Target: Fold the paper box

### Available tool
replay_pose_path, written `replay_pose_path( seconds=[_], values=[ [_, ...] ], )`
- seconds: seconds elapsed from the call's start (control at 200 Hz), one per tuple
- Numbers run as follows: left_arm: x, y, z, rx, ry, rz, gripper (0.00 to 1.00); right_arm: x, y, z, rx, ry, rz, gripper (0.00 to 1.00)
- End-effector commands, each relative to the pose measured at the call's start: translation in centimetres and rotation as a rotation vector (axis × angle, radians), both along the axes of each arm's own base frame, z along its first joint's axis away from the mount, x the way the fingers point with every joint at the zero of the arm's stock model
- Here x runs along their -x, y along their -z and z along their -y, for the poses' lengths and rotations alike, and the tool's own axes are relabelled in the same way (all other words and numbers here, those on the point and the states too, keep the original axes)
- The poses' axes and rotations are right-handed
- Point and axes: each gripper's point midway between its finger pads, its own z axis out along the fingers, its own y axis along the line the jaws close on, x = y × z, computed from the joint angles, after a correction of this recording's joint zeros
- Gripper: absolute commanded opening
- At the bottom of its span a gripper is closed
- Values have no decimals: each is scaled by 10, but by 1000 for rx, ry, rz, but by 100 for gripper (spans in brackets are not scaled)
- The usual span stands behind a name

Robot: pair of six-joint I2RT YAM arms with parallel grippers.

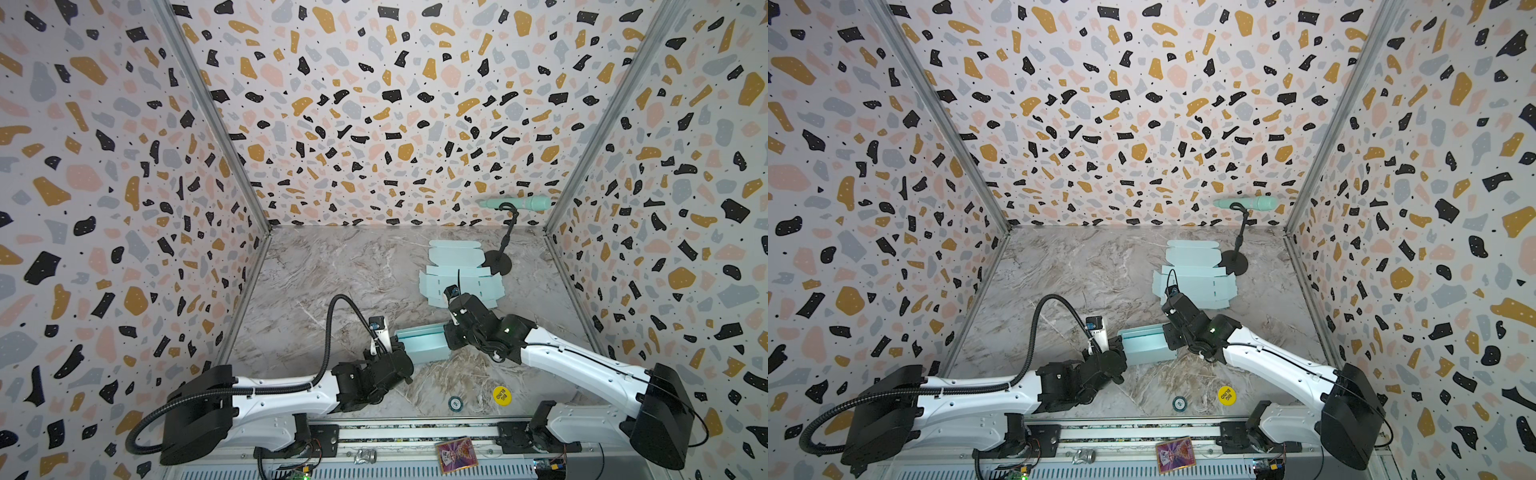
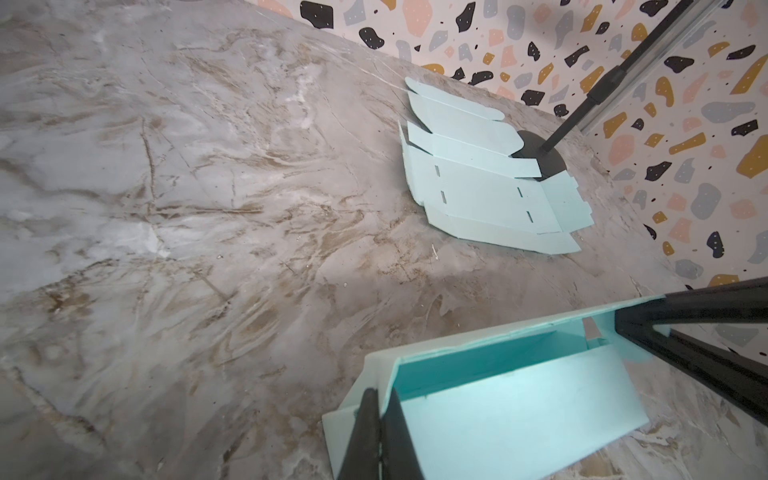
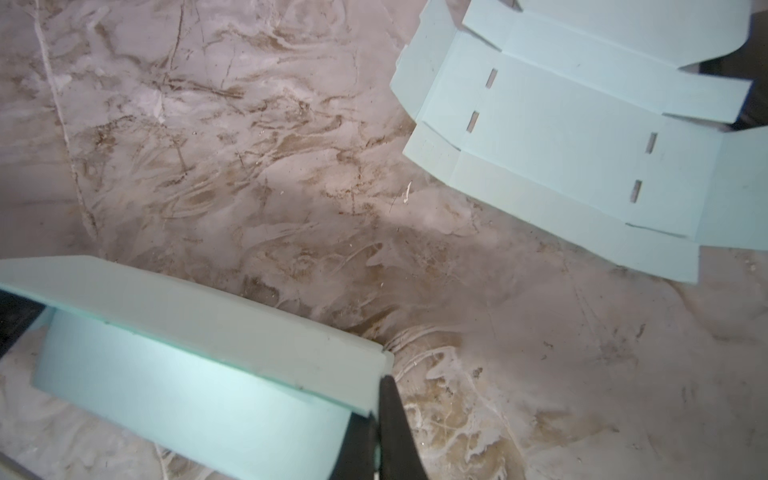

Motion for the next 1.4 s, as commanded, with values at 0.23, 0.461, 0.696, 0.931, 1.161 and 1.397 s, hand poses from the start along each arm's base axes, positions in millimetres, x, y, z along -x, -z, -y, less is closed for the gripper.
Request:
replay_pose_path(
  seconds=[0.23,0.461,0.696,0.931,1.161,1.397],
  values=[
    [-4,-12,-7,-91,-33,51,0,-9,-33,-31,-73,-23,34,0],
    [-4,-2,-3,-81,-25,41,0,-5,-18,-27,-123,38,-11,0],
    [-2,6,-6,-85,-30,42,0,6,-9,-30,-230,74,-72,0],
    [5,13,3,-125,-14,54,0,14,-5,-29,-281,94,-104,0],
    [13,28,3,-189,-10,60,0,22,3,-31,-298,100,-129,0],
    [16,45,6,-246,-17,62,0,33,10,-34,-249,95,-108,0]
  ],
)
